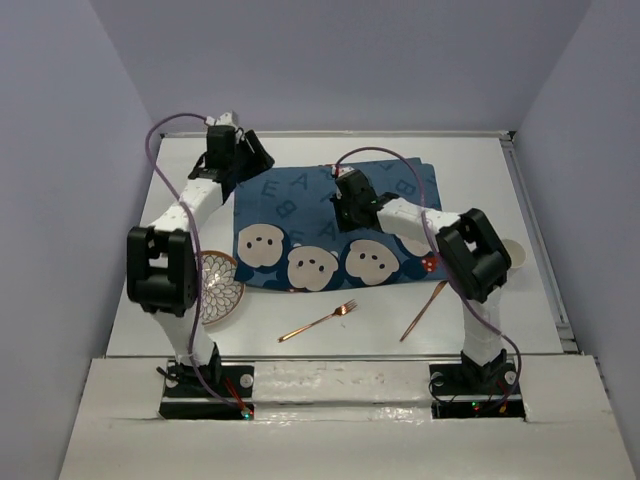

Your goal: Set the dinner table for one person

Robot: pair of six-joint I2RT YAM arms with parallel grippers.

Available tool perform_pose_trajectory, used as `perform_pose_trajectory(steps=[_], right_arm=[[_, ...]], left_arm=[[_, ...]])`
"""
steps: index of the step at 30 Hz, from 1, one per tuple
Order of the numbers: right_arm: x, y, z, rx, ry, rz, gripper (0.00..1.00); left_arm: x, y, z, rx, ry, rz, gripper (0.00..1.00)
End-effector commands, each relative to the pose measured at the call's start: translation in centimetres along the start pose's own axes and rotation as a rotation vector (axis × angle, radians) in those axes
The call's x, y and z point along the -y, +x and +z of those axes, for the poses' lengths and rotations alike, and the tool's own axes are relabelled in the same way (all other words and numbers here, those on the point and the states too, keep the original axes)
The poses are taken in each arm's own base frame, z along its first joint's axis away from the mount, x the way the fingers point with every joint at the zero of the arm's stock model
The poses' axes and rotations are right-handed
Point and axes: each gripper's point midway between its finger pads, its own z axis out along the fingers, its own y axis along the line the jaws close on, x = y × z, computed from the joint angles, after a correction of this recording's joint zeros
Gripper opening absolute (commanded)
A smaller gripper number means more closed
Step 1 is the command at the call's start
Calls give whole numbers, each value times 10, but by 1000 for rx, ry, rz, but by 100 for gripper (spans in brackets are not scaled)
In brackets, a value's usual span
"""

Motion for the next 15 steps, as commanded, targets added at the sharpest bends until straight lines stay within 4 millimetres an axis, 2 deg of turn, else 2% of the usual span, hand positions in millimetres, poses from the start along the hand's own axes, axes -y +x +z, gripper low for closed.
perform_pose_trajectory(steps=[1, 2, 3, 4, 5, 6, 8, 9, 11, 12, 13, 14, 15], right_arm=[[14, -41, 22, 106, 96, 80, 6], [20, -41, 29, 102, 110, 93, 6], [34, -44, 34, 103, 121, 120, 6], [40, -45, 37, 97, 120, 135, 6], [47, -40, 47, 79, 119, 150, 6], [60, -46, 49, 84, 119, 180, 6], [72, -49, 54, 86, 126, 204, 6], [82, -55, 59, 92, 131, 219, 6], [87, -64, 64, 105, 126, 216, 10], [88, -62, 71, 97, 125, 208, 10], [86, -78, 71, 128, 121, 204, 11], [86, -83, 73, 135, 119, 198, 11], [93, -80, 79, 123, 129, 192, 11]], left_arm=[[96, -72, -102, 265, 248, 42, 70], [107, -72, -129, 298, 292, 44, 71], [122, -65, -145, 292, 358, 34, 73], [126, -66, -161, 318, 389, 36, 73], [136, -60, -192, 361, 441, 50, 75], [138, -57, -205, 385, 453, 55, 76], [139, -51, -228, 422, 471, 83, 80], [133, -46, -245, 447, 465, 103, 81], [125, -38, -264, 471, 460, 128, 82], [125, -34, -268, 470, 468, 136, 82], [124, -32, -272, 475, 472, 140, 82], [122, -28, -276, 477, 478, 142, 82], [121, -26, -277, 478, 478, 155, 83]])
